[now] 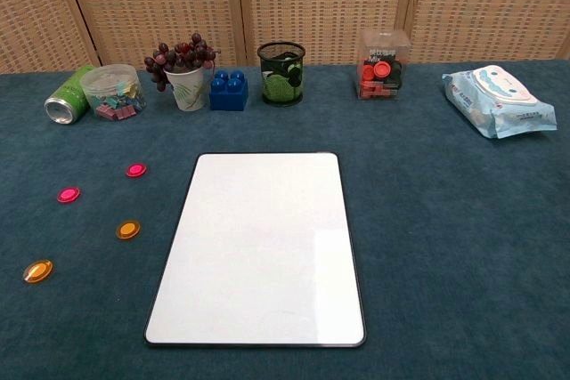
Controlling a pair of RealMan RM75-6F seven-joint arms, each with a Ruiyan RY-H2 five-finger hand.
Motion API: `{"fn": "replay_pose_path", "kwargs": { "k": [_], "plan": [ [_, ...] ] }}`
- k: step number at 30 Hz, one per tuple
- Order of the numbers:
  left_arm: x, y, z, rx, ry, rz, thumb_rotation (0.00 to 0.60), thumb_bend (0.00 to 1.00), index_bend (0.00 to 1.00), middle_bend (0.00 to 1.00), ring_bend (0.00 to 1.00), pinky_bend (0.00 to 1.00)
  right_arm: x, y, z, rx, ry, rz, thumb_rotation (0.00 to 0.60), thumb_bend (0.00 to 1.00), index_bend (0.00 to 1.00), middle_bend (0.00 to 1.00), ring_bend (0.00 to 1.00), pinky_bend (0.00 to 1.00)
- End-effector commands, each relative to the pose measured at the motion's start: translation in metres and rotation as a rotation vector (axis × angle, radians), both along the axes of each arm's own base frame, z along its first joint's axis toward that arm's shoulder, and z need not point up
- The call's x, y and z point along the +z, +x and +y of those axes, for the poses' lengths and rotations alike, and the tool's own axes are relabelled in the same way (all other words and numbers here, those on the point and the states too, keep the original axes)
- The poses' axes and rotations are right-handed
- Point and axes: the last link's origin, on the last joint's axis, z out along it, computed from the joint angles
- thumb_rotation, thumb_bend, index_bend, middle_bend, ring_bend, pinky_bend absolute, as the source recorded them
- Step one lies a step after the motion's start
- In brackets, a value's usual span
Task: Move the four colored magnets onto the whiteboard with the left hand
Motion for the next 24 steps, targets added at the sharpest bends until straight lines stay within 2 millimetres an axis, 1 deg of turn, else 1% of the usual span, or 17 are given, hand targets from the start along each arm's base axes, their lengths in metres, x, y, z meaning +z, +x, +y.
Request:
{"fn": "replay_pose_path", "kwargs": {
  "k": [1, 7, 11, 13, 18, 19, 20, 21, 23, 24],
  "plan": [
    [0.0, -0.001, 0.0, 0.004, -0.004, -0.003, 0.6, 0.02, 0.0, 0.0, 0.0, 0.0, 0.0, 0.0, 0.0, 0.0, 0.001, 0.007, 0.6, 0.13, 0.0, 0.0, 0.0, 0.0],
    [-0.002, -0.002, 0.0, 0.016, -0.038, -0.015, 0.6, 0.03, 0.0, 0.0, 0.0, 0.0, 0.0, 0.0, 0.001, 0.0, 0.002, 0.002, 0.6, 0.13, 0.0, 0.0, 0.0, 0.0],
    [-0.008, -0.003, 0.0, 0.011, -0.088, -0.026, 0.6, 0.1, 0.0, 0.0, 0.0, 0.0, 0.0, 0.0, 0.001, -0.001, 0.007, -0.004, 0.6, 0.13, 0.0, 0.0, 0.0, 0.0],
    [-0.014, -0.002, 0.001, -0.005, -0.138, -0.029, 0.6, 0.11, 0.0, 0.0, 0.0, 0.0, 0.0, 0.001, 0.001, -0.001, 0.008, -0.005, 0.6, 0.13, 0.0, 0.0, 0.0, 0.0],
    [-0.044, 0.005, 0.01, -0.077, -0.317, -0.097, 0.6, 0.14, 0.01, 0.0, 0.0, 0.0, 0.0, 0.0, 0.001, -0.002, 0.01, -0.004, 0.6, 0.13, 0.0, 0.0, 0.0, 0.0],
    [-0.05, 0.006, 0.013, -0.085, -0.347, -0.106, 0.6, 0.14, 0.03, 0.0, 0.0, 0.0, 0.0, 0.0, 0.001, -0.002, 0.01, -0.005, 0.6, 0.13, 0.0, 0.0, 0.0, 0.0],
    [-0.058, 0.008, 0.017, -0.095, -0.379, -0.111, 0.6, 0.16, 0.09, 0.0, 0.0, 0.0, 0.0, 0.0, 0.001, -0.002, 0.009, -0.007, 0.6, 0.13, 0.0, 0.0, 0.0, 0.0],
    [-0.063, 0.009, 0.021, -0.102, -0.397, -0.109, 0.6, 0.18, 0.18, 0.0, 0.0, 0.0, 0.0, 0.0, 0.001, -0.003, 0.01, -0.009, 0.6, 0.13, 0.0, 0.0, 0.0, 0.0],
    [-0.073, 0.011, 0.028, -0.105, -0.424, -0.097, 0.6, 0.2, 0.3, 0.0, 0.0, 0.0, 0.0, 0.0, 0.001, -0.003, 0.01, -0.014, 0.6, 0.12, 0.0, 0.0, 0.0, 0.0],
    [-0.078, 0.013, 0.031, -0.103, -0.436, -0.092, 0.6, 0.21, 0.34, 0.0, 0.0, 0.0, 0.0, 0.0, 0.001, -0.003, 0.011, -0.015, 0.6, 0.12, 0.0, 0.0, 0.0, 0.0]
  ]
}}
